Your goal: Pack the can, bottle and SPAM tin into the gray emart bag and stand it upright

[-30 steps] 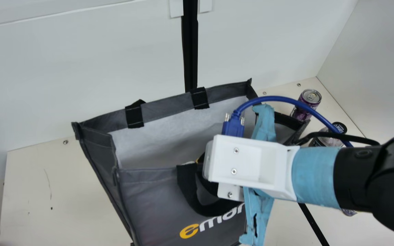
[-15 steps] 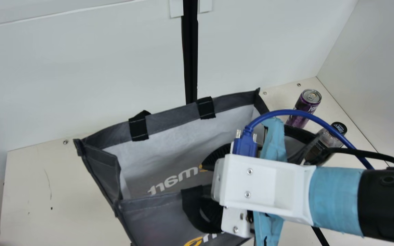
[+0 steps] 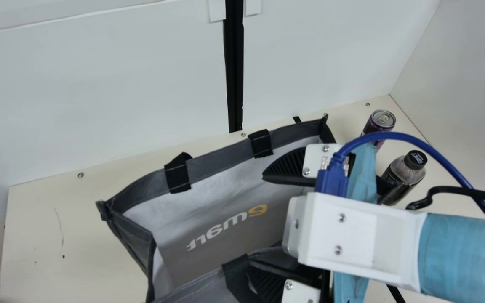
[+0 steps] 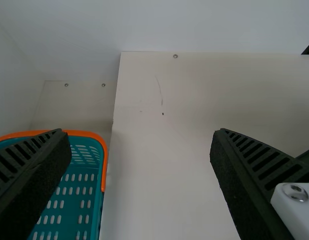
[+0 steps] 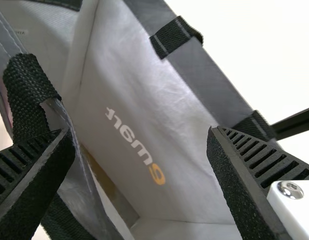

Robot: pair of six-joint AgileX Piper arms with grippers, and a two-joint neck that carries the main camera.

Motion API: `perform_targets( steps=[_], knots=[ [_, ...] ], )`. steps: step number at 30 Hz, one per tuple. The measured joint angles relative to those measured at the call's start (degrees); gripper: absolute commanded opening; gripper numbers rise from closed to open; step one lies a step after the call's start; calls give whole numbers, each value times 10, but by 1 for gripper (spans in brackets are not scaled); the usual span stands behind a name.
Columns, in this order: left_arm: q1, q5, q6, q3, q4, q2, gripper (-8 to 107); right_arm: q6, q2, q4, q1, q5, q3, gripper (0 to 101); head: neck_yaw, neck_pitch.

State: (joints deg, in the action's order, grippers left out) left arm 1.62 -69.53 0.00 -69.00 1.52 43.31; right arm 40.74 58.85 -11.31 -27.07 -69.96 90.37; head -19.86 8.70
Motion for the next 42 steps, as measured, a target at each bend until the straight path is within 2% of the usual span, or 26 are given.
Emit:
perform_targets(
  steps=[26, 33, 42],
  knots=[
    [0, 0, 0, 0, 0, 0, 90, -4, -4, 37, 6, 1, 98, 95, 0, 0],
    [0, 0, 0, 0, 0, 0, 90, -12, 0, 43, 32, 1, 122, 95, -1, 0],
    [0, 0, 0, 0, 0, 0, 90, -19, 14, 33, 95, 1, 148, 95, -1, 0]
  ],
)
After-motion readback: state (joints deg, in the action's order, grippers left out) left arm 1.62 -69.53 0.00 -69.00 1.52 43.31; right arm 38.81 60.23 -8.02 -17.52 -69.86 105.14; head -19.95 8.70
